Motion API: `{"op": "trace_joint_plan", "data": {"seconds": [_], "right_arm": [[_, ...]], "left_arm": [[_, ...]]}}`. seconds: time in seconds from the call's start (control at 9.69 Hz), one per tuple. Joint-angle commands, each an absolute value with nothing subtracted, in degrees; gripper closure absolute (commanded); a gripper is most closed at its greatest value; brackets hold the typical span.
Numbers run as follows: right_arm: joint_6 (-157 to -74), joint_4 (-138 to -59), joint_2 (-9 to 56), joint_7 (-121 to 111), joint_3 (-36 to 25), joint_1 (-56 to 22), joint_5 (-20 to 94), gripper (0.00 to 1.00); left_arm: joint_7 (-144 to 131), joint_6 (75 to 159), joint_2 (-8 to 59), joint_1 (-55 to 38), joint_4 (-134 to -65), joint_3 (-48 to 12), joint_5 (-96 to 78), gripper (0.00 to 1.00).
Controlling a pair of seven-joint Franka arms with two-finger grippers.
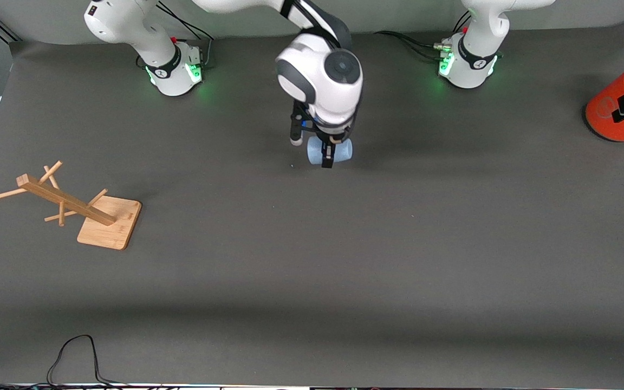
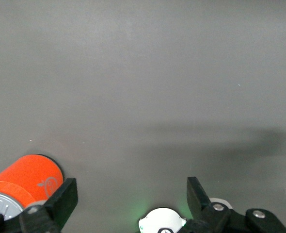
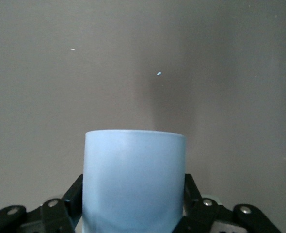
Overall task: Rotate and upright cup with both arms
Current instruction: 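Carry the blue cup to the table middle and lower it with the right gripper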
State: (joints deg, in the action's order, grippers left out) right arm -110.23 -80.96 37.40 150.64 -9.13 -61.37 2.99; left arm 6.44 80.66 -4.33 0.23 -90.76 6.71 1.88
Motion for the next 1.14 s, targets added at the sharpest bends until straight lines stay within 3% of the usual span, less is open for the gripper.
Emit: {"op": "trace_joint_plan", "data": {"seconds": [0.0,0.62,0.72,0.93,1.03], "right_arm": [[-108.72,-72.88,46.29,156.69,-9.93,-63.28,3.25,0.57],[-112.76,-71.28,53.96,158.03,-9.93,-64.69,2.99,0.57],[-112.85,-71.37,53.96,158.03,-9.93,-64.69,2.99,0.53],[-112.76,-71.37,53.96,158.11,-10.02,-64.69,2.99,0.21],[-112.76,-71.28,53.96,158.12,-9.93,-64.77,3.08,0.11]], "left_arm": [[7.29,80.69,-4.48,1.48,-90.79,6.68,1.50,0.00],[6.59,82.09,-3.34,1.58,-90.53,6.77,-1.23,0.00],[6.94,82.00,-3.34,1.58,-90.53,6.77,-1.06,0.00],[6.77,82.53,-3.08,1.58,-90.62,6.77,-1.05,0.00],[6.77,82.53,-2.90,1.58,-90.70,6.77,-1.05,0.00]]}}
